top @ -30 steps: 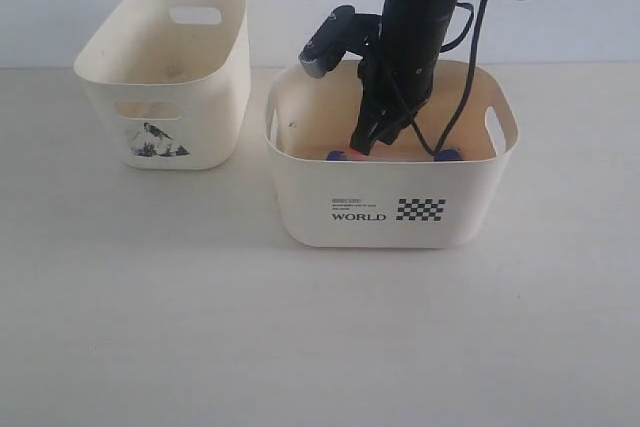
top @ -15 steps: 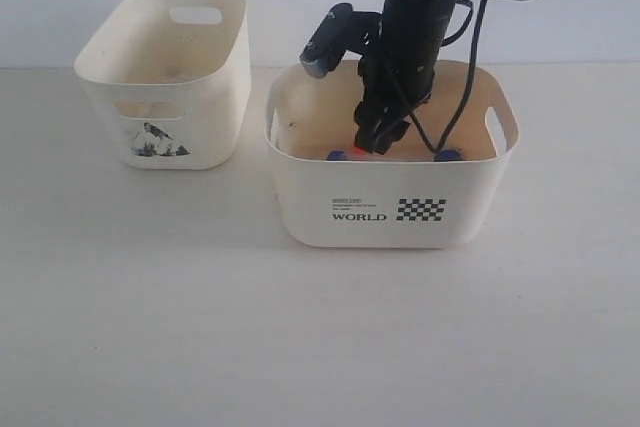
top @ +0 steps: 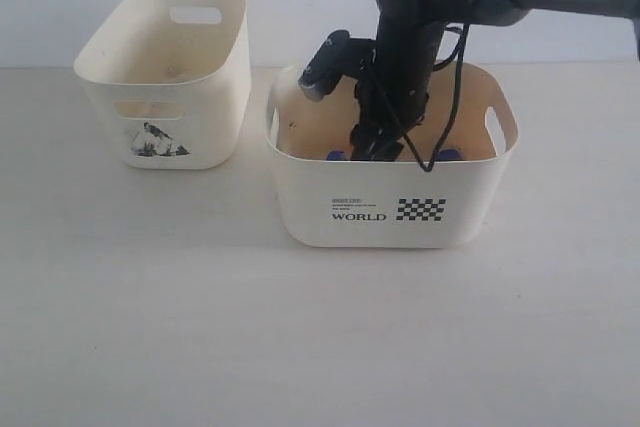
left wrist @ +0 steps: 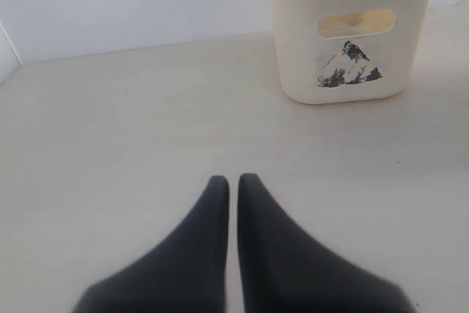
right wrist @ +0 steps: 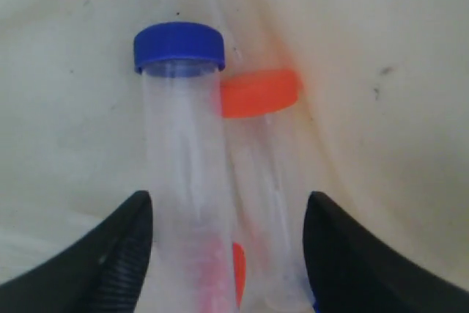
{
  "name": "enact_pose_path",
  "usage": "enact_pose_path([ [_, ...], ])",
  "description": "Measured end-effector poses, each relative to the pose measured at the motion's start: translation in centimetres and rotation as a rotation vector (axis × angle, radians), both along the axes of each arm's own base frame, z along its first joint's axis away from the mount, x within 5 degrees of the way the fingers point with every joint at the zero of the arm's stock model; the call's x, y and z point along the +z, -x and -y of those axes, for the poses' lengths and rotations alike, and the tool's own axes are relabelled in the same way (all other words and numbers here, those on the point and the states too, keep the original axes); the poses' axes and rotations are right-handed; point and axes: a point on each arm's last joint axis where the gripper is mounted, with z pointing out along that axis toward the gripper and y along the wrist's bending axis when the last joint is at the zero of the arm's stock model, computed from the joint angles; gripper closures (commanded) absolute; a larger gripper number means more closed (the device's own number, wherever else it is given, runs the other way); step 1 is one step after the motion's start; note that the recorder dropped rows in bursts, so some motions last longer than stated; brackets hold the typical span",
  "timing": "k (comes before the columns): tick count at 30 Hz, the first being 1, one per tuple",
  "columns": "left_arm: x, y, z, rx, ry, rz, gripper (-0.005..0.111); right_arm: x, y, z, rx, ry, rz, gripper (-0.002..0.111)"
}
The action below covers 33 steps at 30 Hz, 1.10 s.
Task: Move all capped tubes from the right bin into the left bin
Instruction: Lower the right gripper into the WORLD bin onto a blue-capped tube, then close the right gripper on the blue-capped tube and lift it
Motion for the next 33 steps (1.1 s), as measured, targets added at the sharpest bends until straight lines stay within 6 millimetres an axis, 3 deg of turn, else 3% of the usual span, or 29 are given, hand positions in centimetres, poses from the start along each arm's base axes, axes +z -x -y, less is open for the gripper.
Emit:
enact_pose_path([
  [7,0.0,0.0,0.0,0.000,0.000,0.000,0.102,-2.4,-0.6,-0.5,-0.007,-0.030,-0.002,0.050],
  [10,0.0,0.0,0.0,0.000,0.000,0.000,0.102,-2.5,-0.6,-0.7,-0.012,-0.046,-0.012,0.052],
  [12,0.0,0.0,0.0,0.000,0.000,0.000,0.102,-2.5,-0.6,-0.9,-0.019,-0.062,-0.015,0.062],
  [18,0.0,0.0,0.0,0.000,0.000,0.000,0.102,-3.5,-0.3,-1.2,-0.042,-0.094,-0.072,0.108],
  [24,0.0,0.0,0.0,0.000,0.000,0.000,0.102,-3.4,-0.1,-1.2,-0.061,-0.095,-0.099,0.108],
  [28,0.0,0.0,0.0,0.000,0.000,0.000,0.102,-2.2,0.0,-1.1,-0.119,-0.113,-0.094,0.108],
  [30,0.0,0.0,0.0,0.000,0.000,0.000,0.102,-0.5,0.1,-1.0,-0.144,-0.128,-0.063,0.108],
  [33,0.0,0.0,0.0,0.000,0.000,0.000,0.102,4.0,0.7,-0.8,-0.169,-0.177,0.023,0.108],
])
